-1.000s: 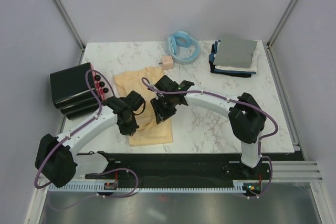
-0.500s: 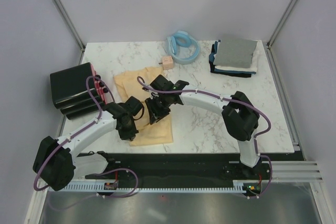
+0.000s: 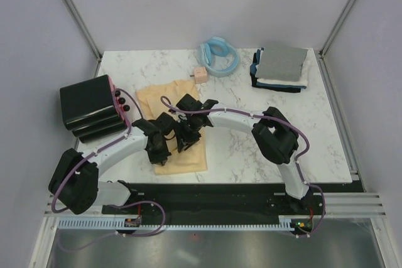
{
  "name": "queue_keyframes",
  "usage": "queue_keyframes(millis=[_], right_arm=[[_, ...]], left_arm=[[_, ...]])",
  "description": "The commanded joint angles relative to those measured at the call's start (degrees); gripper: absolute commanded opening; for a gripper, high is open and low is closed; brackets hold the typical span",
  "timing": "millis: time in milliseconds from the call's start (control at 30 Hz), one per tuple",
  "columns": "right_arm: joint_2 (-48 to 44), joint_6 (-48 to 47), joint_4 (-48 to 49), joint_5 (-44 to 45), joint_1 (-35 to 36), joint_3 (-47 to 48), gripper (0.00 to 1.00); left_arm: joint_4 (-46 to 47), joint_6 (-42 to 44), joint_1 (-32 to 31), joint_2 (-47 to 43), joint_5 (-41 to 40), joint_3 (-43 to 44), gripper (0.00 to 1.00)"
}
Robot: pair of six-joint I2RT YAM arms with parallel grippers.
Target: Fold and stack the t-shirts
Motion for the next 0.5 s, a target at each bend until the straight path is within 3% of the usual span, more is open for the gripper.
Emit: queue_keyframes(millis=[0, 467], right_arm=[[1.0, -1.7, 1.5, 1.7, 0.2, 4.5, 0.38], [6.4, -4.1, 2.6, 11.8, -1.6, 9.0, 0.35]], left_arm=[[3.6, 0.9, 0.2, 1.2, 1.1, 1.4, 0.02], [8.0, 1.7, 0.1, 3.8, 3.4, -5.0, 0.02]])
